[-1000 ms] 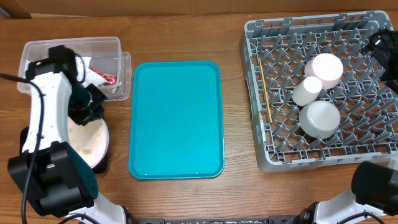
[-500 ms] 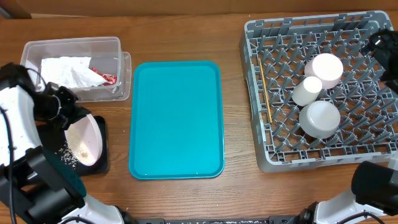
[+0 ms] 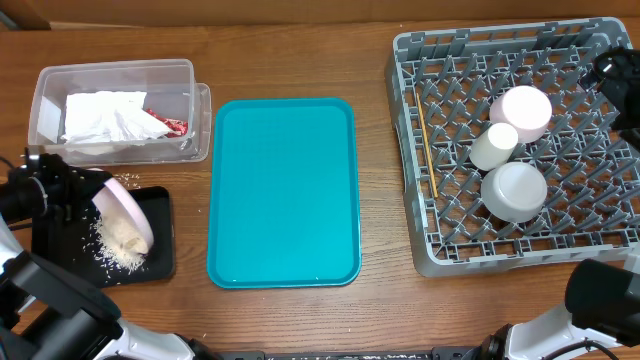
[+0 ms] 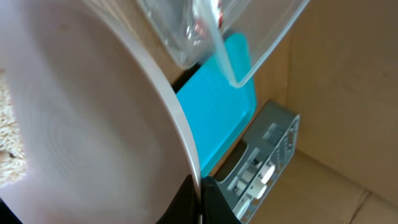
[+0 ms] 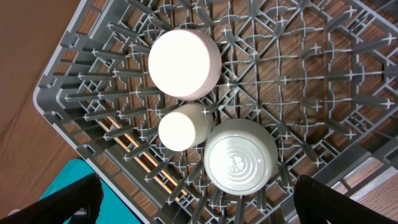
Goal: Sort waste into correct bins and load items into the dishwasher
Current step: 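Carry the empty plate back and set it on the teal tray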
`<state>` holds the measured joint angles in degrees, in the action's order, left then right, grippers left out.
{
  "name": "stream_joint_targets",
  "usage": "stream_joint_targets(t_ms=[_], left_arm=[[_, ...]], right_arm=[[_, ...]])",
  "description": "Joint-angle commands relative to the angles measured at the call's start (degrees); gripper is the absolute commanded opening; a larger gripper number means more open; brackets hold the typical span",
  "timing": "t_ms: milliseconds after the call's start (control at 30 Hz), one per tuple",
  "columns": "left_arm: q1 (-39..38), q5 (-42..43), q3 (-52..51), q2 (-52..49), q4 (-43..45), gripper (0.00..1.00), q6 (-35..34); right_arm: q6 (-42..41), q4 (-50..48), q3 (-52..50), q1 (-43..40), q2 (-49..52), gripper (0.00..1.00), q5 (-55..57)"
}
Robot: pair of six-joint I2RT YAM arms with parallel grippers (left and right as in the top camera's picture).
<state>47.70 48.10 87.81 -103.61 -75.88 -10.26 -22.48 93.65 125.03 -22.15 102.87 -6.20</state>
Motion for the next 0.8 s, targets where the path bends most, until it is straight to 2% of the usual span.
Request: stream_joint_targets(t_ms=[0, 67, 533, 600, 667, 700, 767], left_arm=[[2.40, 5.25, 1.27, 1.73, -0.81, 0.04, 1.95], [3.82, 8.66, 1.27, 1.73, -1.53, 0.04, 4.76], [7.85, 10.51, 1.05, 1.70, 0.48, 0.04, 5.07], [9.05, 15.63, 1.07, 1.73, 1.38, 0.04, 6.88], [10.27, 14.40, 1.05, 1.70, 5.25, 0.04, 4.59], [11.47, 13.22, 1.05, 1.66, 5.51, 0.04, -0.55], [12.35, 17.38, 1.05, 1.66, 3.72, 0.04, 1.36]], right_arm=[[-0.26, -0.28, 0.15, -0.37, -0.22, 1.00, -0.35], [-0.26, -0.28, 0.15, -0.37, -0.22, 1.00, -0.35], [-0.26, -0.28, 0.15, -0.37, -0.22, 1.00, -0.35], [-0.26, -0.28, 0.15, -0.37, -0.22, 1.00, -0.35], [-0.26, -0.28, 0.15, -0.37, -0.22, 1.00, -0.35], [-0.26, -0.28, 0.15, -0.37, -0.22, 1.00, -0.35], [-0.26, -0.28, 0.17, -0.37, -0.22, 1.00, -0.35]])
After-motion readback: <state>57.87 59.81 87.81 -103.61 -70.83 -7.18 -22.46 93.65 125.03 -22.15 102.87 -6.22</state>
